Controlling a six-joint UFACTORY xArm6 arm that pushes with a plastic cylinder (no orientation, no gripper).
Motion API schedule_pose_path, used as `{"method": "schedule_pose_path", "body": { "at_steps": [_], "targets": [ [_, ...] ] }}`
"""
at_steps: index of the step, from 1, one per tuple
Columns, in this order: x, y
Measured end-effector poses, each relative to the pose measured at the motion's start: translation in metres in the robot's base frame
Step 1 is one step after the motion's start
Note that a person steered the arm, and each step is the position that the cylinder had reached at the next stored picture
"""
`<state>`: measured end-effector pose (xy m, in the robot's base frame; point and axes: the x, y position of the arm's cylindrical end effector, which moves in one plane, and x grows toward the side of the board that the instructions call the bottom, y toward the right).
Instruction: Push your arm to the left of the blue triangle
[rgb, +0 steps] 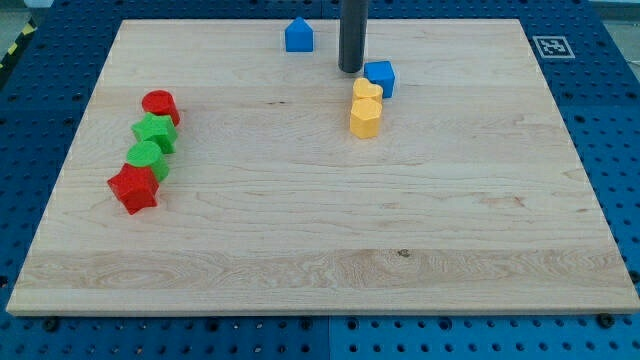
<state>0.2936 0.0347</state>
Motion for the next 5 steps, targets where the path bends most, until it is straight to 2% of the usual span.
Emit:
{"method": "schedule_pose_path", "body": {
  "at_steps": [3, 4, 5],
  "targets": [
    [-0.001, -0.074],
    [-0.016, -0.111],
    [-0.051, -0.143]
  ]
}}
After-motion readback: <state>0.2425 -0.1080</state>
